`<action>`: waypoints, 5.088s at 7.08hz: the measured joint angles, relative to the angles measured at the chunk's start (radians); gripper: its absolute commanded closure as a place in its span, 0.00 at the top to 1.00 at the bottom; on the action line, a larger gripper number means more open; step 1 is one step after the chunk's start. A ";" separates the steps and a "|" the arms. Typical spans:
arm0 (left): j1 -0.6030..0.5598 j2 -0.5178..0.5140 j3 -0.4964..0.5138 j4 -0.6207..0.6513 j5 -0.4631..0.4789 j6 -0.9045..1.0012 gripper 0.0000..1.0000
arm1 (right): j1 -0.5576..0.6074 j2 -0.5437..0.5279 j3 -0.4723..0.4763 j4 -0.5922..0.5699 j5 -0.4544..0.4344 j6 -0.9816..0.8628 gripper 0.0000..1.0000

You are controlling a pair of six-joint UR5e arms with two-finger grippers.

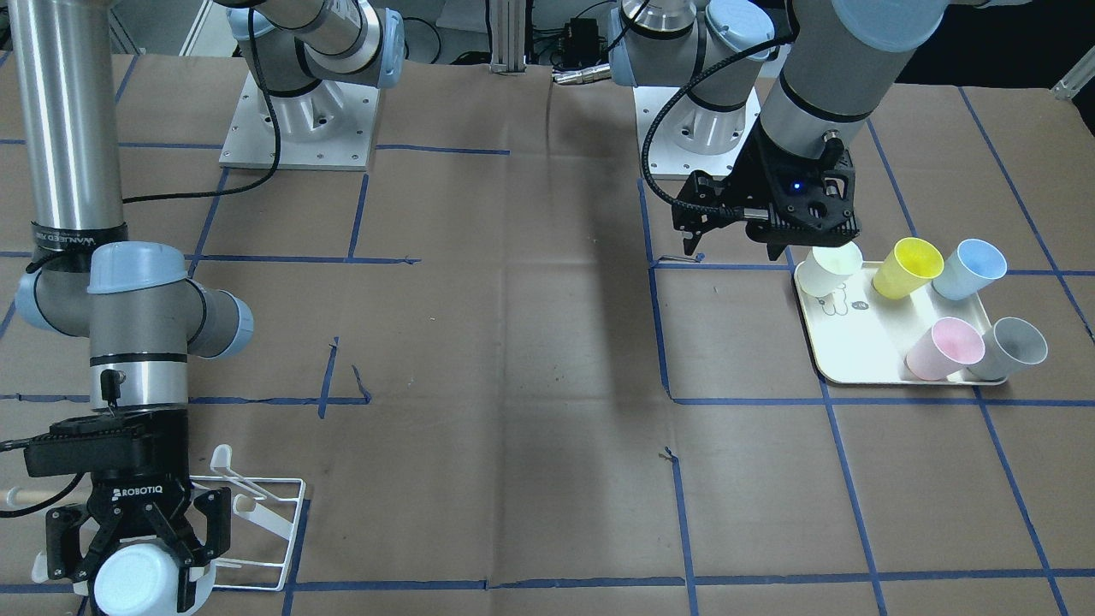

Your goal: Transfer IKEA cup to right arm and place on rack

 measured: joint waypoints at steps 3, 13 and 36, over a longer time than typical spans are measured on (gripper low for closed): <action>0.206 0.039 -0.087 0.002 0.001 0.217 0.99 | 0.000 -0.002 -0.003 0.000 0.003 0.037 1.00; 0.491 0.198 -0.467 0.243 0.089 0.457 0.99 | 0.195 -0.333 0.195 0.066 0.007 0.898 1.00; 0.404 -0.167 0.225 -0.042 -0.046 0.575 0.00 | 0.270 -0.344 0.216 0.001 -0.006 1.435 1.00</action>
